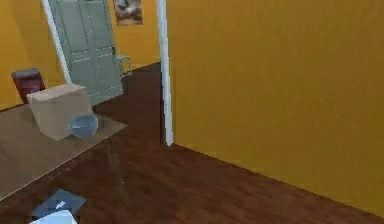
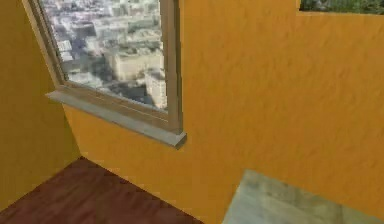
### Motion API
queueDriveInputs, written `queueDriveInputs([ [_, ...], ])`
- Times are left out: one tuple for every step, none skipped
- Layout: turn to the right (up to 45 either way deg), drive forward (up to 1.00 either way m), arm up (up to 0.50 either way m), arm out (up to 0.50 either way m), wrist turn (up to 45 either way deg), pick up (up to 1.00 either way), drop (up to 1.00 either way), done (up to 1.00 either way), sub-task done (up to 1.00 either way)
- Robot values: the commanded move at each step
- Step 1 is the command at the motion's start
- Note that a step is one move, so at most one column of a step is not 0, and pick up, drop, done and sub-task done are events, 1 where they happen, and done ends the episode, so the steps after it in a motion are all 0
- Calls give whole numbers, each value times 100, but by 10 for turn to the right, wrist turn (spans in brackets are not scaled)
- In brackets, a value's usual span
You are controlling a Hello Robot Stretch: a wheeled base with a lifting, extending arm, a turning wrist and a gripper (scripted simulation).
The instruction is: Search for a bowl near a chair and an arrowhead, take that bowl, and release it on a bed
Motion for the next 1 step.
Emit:
queueDriveInputs([
  [0, 100, 0, 0, 0, 0, 0, 0, 0],
])
